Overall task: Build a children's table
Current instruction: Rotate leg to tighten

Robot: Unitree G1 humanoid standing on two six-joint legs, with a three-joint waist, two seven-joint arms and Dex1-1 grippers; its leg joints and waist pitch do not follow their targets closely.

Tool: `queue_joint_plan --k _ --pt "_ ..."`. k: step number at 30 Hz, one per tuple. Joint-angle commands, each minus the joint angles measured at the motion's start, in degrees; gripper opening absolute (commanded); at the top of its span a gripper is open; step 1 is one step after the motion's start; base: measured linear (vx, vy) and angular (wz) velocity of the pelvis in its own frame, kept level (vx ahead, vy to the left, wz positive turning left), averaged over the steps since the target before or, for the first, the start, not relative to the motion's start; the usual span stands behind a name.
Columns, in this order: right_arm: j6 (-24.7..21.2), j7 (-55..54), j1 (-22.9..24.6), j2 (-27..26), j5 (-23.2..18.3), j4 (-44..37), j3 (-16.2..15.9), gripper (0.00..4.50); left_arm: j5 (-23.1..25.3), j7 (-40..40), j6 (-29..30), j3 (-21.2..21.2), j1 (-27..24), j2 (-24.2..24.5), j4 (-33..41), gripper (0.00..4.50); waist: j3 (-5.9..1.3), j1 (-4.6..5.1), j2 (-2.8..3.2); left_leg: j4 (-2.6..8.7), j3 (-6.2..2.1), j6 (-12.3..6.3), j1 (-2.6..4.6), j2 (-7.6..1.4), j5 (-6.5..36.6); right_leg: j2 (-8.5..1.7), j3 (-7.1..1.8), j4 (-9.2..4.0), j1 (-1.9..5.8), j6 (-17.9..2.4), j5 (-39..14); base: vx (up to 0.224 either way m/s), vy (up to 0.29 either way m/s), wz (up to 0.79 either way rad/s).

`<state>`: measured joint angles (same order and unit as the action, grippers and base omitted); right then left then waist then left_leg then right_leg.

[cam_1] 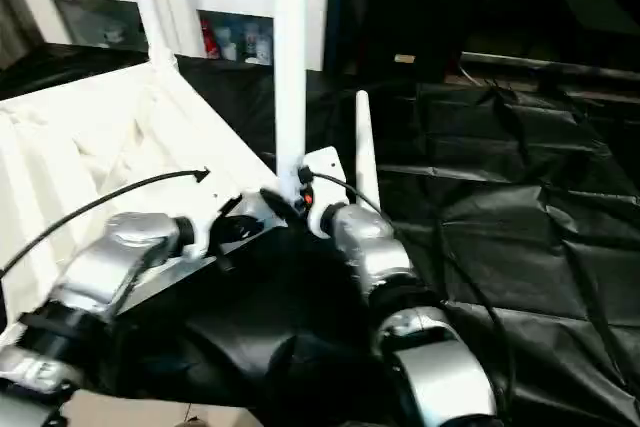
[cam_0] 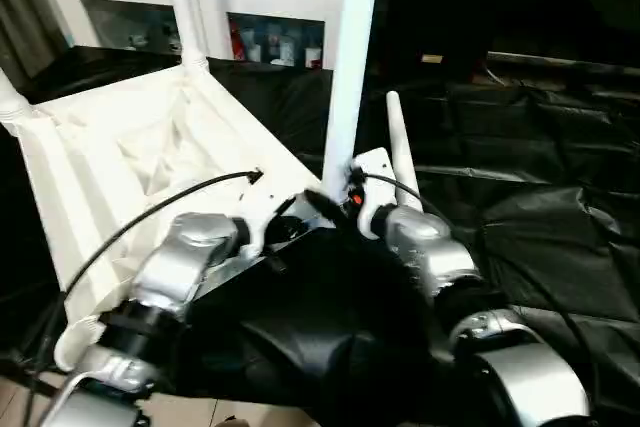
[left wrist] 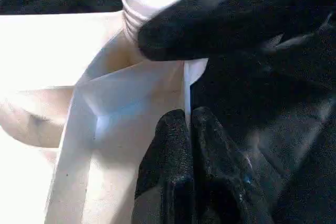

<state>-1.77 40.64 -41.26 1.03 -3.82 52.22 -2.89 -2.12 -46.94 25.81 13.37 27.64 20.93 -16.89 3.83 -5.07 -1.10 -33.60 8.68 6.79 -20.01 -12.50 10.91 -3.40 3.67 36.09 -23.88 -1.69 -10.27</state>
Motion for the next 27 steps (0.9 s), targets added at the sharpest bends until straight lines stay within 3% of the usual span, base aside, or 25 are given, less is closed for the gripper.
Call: queue_joint_plan --k 1,8,15,20,27 --pt "-0.7 7.8 0.8 -0.9 0.6 -0.5 -4.7 3.86 -1.8 -2.4 -2.3 0.3 -0.4 0.2 1.7 0.00 -3.93 -0.09 0.17 3.91 0.63 -1.77 -0.71 -0.29 8.8 -3.99 -2.66 -4.50 3.63 -10.3 -12.6 0.000 0.000 0.00" --pt "0.0 20.4 -0.2 5.1 0.2 -2.0 -5.3 3.86 -3.9 -12.2 -4.2 0.0 -3.5 7.3 4.9 0.00 -3.96 -0.09 0.06 3.76 0.80 -2.96 -0.53 -0.44 7.5 -3.93 -2.64 -3.91 3.71 -12.6 -8.6 0.000 0.000 0.00" --pt "0.9 24.8 -0.9 6.6 0.3 -0.8 -6.2 3.86 -5.7 -15.8 -3.7 -0.4 -4.6 9.8 6.8 0.00 -3.67 -0.31 -0.02 3.96 0.85 -2.35 -0.24 -0.61 8.7 -4.02 -2.67 -4.14 3.48 -12.7 -11.0 0.000 0.000 0.00" --pt "0.7 26.3 -1.1 6.2 -0.3 -0.4 -6.3 3.50 -6.2 -16.4 -3.4 -0.6 -4.9 10.5 7.3 0.00 -3.85 -0.38 -0.30 3.88 0.81 -2.37 -0.34 -0.56 7.3 -4.10 -2.70 -3.82 3.67 -12.8 -9.4 0.000 0.000 0.00" --pt "0.6 27.5 -0.5 6.2 -0.4 -0.8 -6.7 2.85 -6.4 -16.4 -3.1 -0.5 -5.3 10.4 7.9 0.00 -3.81 -0.40 -0.16 3.84 0.87 -2.44 -0.34 -0.59 7.2 -4.05 -2.65 -3.82 3.67 -13.0 -8.9 0.000 0.000 0.00"
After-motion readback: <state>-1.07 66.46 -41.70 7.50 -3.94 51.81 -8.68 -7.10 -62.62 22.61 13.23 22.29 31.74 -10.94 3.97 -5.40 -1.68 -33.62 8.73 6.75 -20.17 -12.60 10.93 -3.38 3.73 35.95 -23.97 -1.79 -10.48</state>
